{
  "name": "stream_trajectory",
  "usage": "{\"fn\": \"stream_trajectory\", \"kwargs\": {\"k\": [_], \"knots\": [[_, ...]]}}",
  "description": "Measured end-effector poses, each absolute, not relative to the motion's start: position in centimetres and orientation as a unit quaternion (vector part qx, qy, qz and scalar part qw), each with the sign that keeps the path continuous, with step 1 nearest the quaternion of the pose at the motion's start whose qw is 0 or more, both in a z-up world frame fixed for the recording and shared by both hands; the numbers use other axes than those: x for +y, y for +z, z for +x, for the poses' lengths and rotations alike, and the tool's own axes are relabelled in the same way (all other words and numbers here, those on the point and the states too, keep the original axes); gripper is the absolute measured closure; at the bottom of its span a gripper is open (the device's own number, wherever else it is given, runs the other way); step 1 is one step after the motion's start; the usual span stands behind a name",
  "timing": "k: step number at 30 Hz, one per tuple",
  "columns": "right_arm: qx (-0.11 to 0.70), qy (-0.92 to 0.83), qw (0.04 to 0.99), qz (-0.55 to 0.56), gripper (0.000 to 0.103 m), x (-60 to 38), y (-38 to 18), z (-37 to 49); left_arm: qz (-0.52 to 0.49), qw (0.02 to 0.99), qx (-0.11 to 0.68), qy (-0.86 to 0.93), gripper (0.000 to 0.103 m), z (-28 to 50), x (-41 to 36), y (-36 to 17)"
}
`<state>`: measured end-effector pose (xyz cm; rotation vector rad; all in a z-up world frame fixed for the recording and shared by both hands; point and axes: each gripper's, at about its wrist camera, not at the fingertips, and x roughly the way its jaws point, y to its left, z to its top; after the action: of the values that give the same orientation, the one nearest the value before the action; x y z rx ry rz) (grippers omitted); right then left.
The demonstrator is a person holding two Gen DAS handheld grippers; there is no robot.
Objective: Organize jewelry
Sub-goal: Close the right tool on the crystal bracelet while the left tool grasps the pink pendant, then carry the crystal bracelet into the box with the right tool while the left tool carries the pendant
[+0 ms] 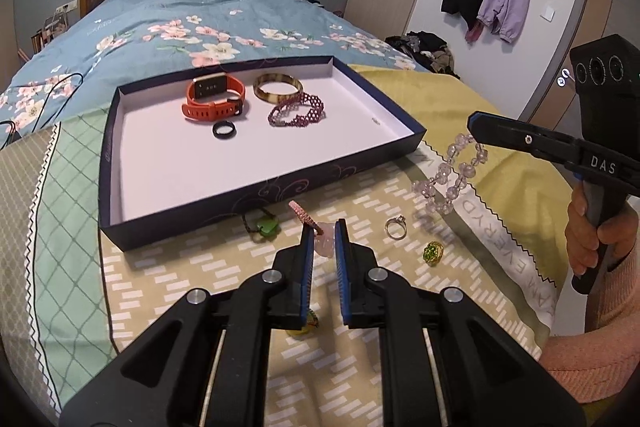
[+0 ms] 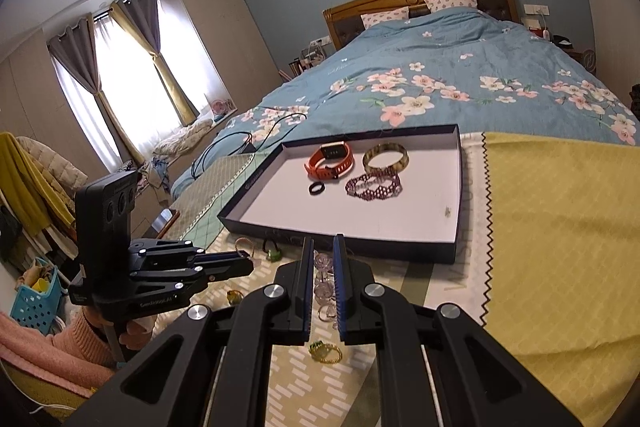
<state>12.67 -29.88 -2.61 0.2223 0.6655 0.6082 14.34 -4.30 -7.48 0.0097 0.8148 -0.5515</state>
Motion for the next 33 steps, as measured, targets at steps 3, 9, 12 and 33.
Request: {"fn": "stream_trajectory", "kwargs": {"k": [3, 9, 12, 33], "knots": [[0.314, 0.295, 0.896, 0.109, 0.095, -29.9, -2.1, 13.0, 0.007, 0.884, 0.387, -0.264, 0.092, 14.3, -4.2, -7.0], [0.305, 0.298, 0.898, 0.11, 0.095, -29.7, -1.3, 13.8, 0.012, 0.889, 0.378, -0.26, 0.092, 14.1, -4.0, -6.2], [0.299, 0.303, 0.898, 0.11, 0.095, -29.5, -0.9, 14.3, 0.016, 0.89, 0.374, -0.259, 0.092, 14.3, -3.9, -5.8], [0.297, 0.309, 0.896, 0.117, 0.095, -27.3, -0.3, 19.6, 0.029, 0.9, 0.363, -0.239, 0.092, 17.5, -3.3, -4.6]]}}
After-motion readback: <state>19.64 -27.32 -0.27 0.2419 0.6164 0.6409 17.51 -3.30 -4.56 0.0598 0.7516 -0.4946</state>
